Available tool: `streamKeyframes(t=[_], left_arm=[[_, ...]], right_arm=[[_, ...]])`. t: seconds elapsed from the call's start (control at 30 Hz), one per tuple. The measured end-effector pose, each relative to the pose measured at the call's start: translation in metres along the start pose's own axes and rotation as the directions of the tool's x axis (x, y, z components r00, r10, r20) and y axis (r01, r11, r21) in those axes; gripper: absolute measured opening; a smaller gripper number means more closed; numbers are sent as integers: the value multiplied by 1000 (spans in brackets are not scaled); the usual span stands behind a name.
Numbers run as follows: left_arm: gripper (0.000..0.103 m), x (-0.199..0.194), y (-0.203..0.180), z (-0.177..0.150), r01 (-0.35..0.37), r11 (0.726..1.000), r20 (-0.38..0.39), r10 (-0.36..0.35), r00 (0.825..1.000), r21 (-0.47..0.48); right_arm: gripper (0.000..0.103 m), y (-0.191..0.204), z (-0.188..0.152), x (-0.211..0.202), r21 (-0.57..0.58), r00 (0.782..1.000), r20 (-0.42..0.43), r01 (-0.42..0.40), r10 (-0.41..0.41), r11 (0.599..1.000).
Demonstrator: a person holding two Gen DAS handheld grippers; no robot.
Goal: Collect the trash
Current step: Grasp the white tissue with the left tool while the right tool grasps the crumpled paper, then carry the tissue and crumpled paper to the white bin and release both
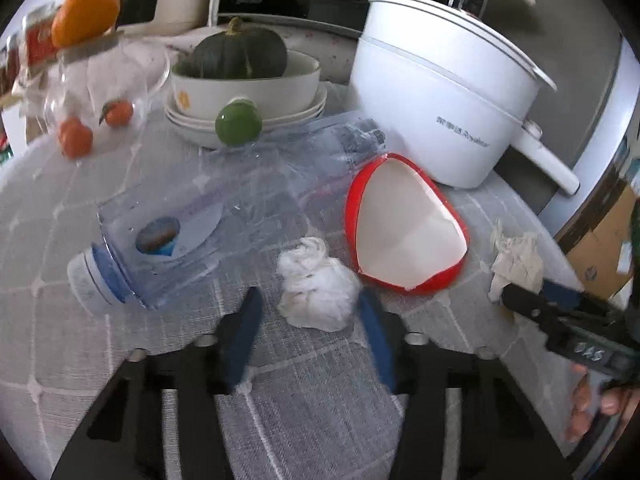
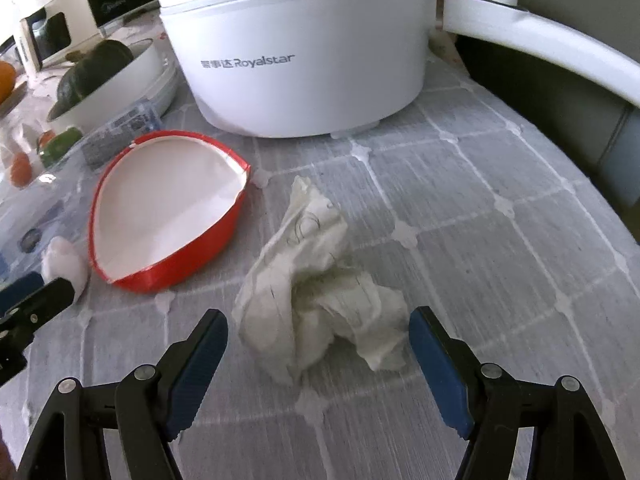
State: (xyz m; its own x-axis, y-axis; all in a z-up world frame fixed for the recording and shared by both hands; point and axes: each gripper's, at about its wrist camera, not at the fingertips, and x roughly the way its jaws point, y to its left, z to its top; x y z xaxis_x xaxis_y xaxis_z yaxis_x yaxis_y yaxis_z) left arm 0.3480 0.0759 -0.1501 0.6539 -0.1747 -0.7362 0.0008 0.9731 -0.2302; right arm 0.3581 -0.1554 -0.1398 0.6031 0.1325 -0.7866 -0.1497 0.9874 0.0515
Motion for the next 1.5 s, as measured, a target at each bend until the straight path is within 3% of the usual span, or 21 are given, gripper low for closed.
streamKeyframes(t=[0.07,0.13,0.17,0.23,0.53,0.83,1.07,1.33,1.5], left_arm=[[36,2,-1,0,18,1000,-8,-18,1000,-3],[30,-1,-6,0,12,1000,-12,-11,1000,25],[27,-3,-8,-1,11,999,-13,-11,1000,38],[27,-10,-11,-3,20,999,-23,-19,1000,50],[26,-68,-19,-15,64,998,-43,-63,997,4],[26,-134,-50,-42,118,989,-54,-114,992,91],[26,-176,-73,-66,166,974,-62,-158,985,156],[26,-193,-96,-86,242,953,-100,-227,969,184],[26,-190,-121,-99,317,926,-156,-289,944,203]], right_arm=[[70,0,0,5,6,1000,1,6,-6,1000],[43,-2,0,8,6,1000,5,-7,7,1000],[37,-2,0,7,8,1000,10,-21,21,1000],[34,-1,-1,1,0,1000,4,-27,27,1000],[33,-6,-15,-62,-14,999,20,-25,25,1000],[33,-13,-41,-138,-24,999,38,-8,9,1000],[33,-24,-69,-176,-3,1000,1,9,-9,1000],[33,-45,-110,-198,66,997,-77,27,-22,997],[34,-58,-129,-213,73,994,-108,40,-32,997]])
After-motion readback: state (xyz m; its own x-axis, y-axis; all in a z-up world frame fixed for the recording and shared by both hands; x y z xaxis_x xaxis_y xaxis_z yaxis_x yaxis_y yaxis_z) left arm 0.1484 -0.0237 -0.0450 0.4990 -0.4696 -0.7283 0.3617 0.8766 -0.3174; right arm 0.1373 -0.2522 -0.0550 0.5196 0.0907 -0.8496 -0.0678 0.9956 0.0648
